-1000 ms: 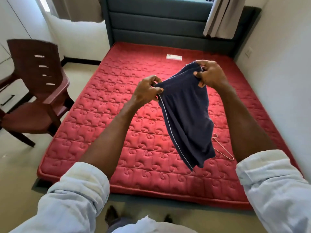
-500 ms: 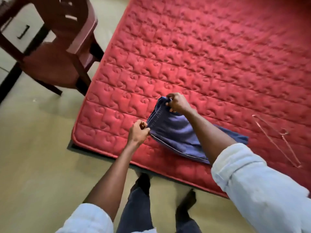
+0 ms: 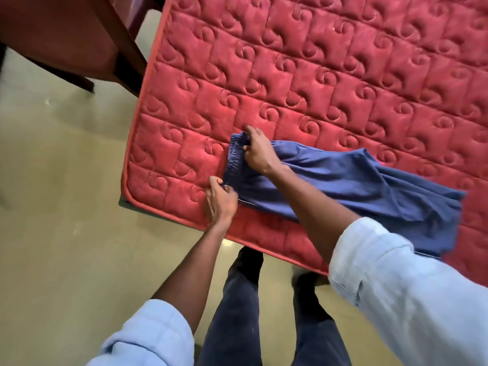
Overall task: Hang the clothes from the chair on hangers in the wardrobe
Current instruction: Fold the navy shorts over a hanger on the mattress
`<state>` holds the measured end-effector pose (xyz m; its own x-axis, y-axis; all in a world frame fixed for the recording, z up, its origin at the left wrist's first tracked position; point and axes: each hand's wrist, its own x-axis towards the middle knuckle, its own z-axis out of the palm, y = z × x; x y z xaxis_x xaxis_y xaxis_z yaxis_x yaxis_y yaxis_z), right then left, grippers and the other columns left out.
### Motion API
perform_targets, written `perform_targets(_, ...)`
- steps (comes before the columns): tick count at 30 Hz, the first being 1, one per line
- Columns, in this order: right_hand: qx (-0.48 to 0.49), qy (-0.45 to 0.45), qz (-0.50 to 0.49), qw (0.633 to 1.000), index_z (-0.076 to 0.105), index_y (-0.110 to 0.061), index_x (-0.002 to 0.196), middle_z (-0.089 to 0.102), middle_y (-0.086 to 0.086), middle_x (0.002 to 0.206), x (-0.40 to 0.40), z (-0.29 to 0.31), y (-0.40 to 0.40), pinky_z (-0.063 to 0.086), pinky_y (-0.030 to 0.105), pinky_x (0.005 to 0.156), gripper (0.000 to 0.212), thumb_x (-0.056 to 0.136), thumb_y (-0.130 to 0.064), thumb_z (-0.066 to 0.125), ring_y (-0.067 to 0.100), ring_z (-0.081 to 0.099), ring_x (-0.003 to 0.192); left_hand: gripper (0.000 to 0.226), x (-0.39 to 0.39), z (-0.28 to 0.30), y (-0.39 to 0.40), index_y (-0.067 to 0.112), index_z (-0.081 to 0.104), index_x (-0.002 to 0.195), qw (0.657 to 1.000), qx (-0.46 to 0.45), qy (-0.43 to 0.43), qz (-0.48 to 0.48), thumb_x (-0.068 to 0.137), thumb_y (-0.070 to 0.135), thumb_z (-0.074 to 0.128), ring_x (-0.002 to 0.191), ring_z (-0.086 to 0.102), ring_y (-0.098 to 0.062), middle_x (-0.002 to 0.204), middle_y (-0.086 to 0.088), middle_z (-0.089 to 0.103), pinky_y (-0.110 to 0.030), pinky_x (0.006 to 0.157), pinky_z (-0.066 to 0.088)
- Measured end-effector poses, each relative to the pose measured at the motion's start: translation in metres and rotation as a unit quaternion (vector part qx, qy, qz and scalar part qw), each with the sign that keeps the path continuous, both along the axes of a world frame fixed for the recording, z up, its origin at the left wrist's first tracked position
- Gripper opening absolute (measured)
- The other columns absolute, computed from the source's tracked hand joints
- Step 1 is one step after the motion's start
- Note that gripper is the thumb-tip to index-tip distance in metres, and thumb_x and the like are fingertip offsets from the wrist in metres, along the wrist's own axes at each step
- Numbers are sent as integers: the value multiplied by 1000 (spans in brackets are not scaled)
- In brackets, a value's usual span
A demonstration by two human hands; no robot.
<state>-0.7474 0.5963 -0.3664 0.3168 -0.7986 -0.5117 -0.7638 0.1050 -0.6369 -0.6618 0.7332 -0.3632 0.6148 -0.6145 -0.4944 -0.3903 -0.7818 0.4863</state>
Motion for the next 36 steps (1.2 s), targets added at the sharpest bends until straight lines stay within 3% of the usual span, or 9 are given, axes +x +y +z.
perform_targets(2,-52,-39,-50,997,37,-3,146,30,20,153,-9,2,18,34,35,106,65,83,6,49,33,37,136,34,-13,-3,-4,12,53,107,994,-53,-90,-25,73,8,56,101,57,-39,114,-17,57,-43,83,43)
perform_targets(4,-138,-48,-108,983,47,-1,138,38,22,147,-33,4,38,36,35,104,55,83,5,49,33,43,130,45,-22,-9,-13,9,56,113,969,-148,-171,-97,69,6,52,115,51,-37,126,-18,53,-44,99,40)
perform_targets(7,-233,21,-183,955,61,-3,121,50,24,132,-95,-6,69,41,38,100,39,82,-3,54,36,53,114,44,-43,-15,-40,5,61,121,904,-270,-151,-296,78,7,48,129,46,-37,139,-21,51,-46,112,34)
perform_targets(11,-185,181,-190,947,53,-10,136,40,21,148,-170,-32,130,37,46,107,52,90,-34,54,38,43,130,56,-56,-39,-64,10,43,147,843,-110,-127,-512,97,37,40,148,20,-35,159,-18,26,-48,121,14)
perform_targets(14,-125,232,-140,954,33,-14,150,24,14,159,-201,-41,178,29,46,113,68,93,-50,40,32,26,143,65,-47,-62,-66,14,14,157,829,-30,-163,-534,103,46,27,152,-2,-28,165,-11,2,-43,123,-3)
perform_targets(18,-99,272,-192,938,24,-15,154,17,13,161,-202,-40,203,26,46,114,70,95,-46,45,31,20,146,68,-66,-59,-61,14,10,157,849,-8,-205,-486,100,45,30,152,-2,-28,165,-12,1,-52,121,-5)
perform_targets(27,-139,238,-228,934,60,-9,127,54,20,126,-227,-22,212,46,46,90,42,93,-33,54,40,53,110,75,-114,-53,-52,2,10,155,892,-43,-244,-378,88,19,39,150,4,-39,162,-23,6,-57,121,2)
perform_targets(32,-205,235,-252,916,58,-7,130,53,17,136,-307,-25,181,38,44,103,42,90,-19,53,34,48,123,62,-197,-52,-31,4,30,151,805,-227,-137,-531,93,13,49,149,15,-38,159,-23,20,-49,122,7)
perform_targets(36,-218,272,-196,917,65,-8,112,64,11,117,-374,-30,172,46,43,82,26,89,-15,55,35,58,100,51,-268,-53,-22,3,42,145,796,-251,-110,-540,96,13,46,147,22,-37,157,-22,29,-48,122,12)
